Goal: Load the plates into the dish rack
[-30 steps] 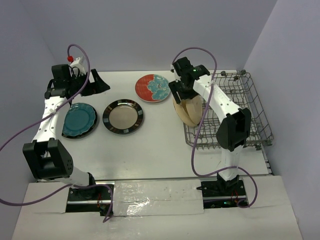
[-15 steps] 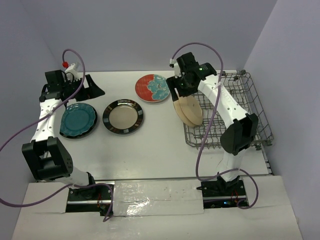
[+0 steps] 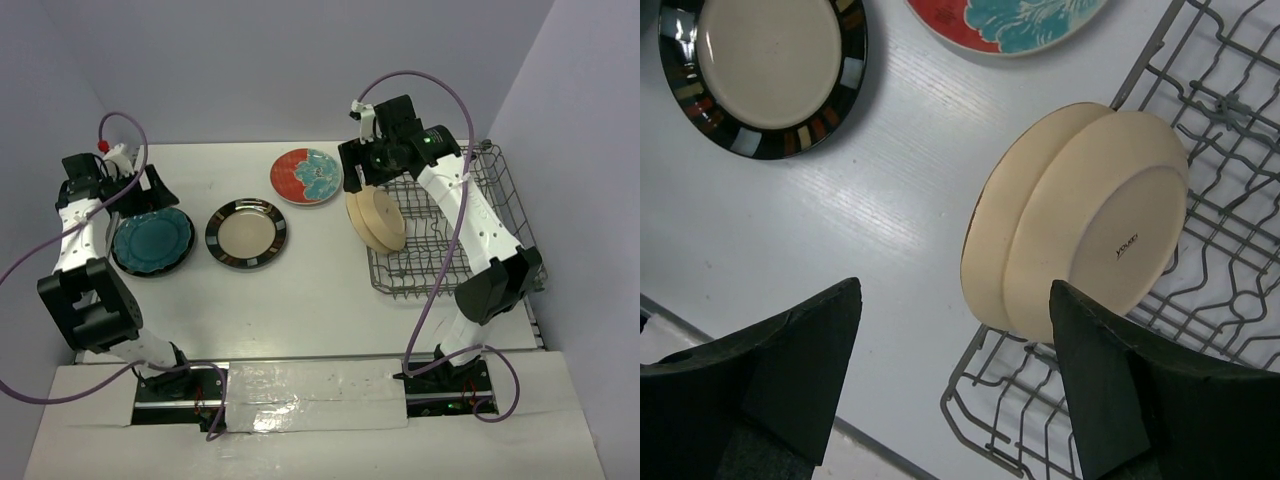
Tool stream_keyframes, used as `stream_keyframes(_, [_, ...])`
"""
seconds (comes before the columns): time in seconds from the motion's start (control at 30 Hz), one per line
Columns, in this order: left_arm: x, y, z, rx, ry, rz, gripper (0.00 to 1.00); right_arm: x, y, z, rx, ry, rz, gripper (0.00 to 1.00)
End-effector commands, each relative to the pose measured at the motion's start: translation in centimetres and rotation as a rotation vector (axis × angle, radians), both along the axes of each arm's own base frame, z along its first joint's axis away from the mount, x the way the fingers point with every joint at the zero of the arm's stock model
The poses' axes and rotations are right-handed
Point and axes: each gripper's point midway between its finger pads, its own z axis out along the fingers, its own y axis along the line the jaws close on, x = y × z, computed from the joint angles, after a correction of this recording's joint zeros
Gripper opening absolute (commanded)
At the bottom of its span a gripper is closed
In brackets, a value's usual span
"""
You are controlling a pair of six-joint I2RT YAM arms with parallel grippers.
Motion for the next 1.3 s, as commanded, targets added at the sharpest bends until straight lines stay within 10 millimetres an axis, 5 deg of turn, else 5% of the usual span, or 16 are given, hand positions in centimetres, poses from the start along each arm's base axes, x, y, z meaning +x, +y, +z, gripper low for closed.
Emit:
stream_keyframes(0.0, [-3.1,2.4,-1.0,0.292,0.000,-0.055,0.99,0.0,0.2,1.3,0.036,-0.051,0.022,0.83])
stream_keyframes(0.13, [-7.0,5.2,-2.4,0.654,-0.075,-0.132,0.98,0.1,0.2,0.9,0.033,-0.044,0.020,0.83])
stream_keyframes(0.2, [-7.4,6.4,-2.2,0.807,-0.129,-0.172,0.97,0.2,0.1,0.7,0.029,-0.044,0.013,0.83])
stream_keyframes(0.23, [-8.5,6.6,-3.7,0.851,-0.107,-0.196,0.96,0.3,0.2,0.7,0.030,-0.046,0.013,0.83])
stream_keyframes(0.4, [-10.0,6.7,-4.2,1.022,-0.172,-0.302,0.91,0.4,0.2,-0.2,0.023,-0.036,0.006,0.83])
stream_keyframes(0.83, [-9.9,5.5,-8.2,1.110,-0.241,-0.490,0.78,0.6,0.0,-0.9,0.007,-0.021,0.000,0.83])
stream_keyframes(1.27, [-9.1,4.2,-9.9,1.063,-0.250,-0.557,0.75,0.7,-0.1,-1.6,0.004,-0.003,0.001,0.83])
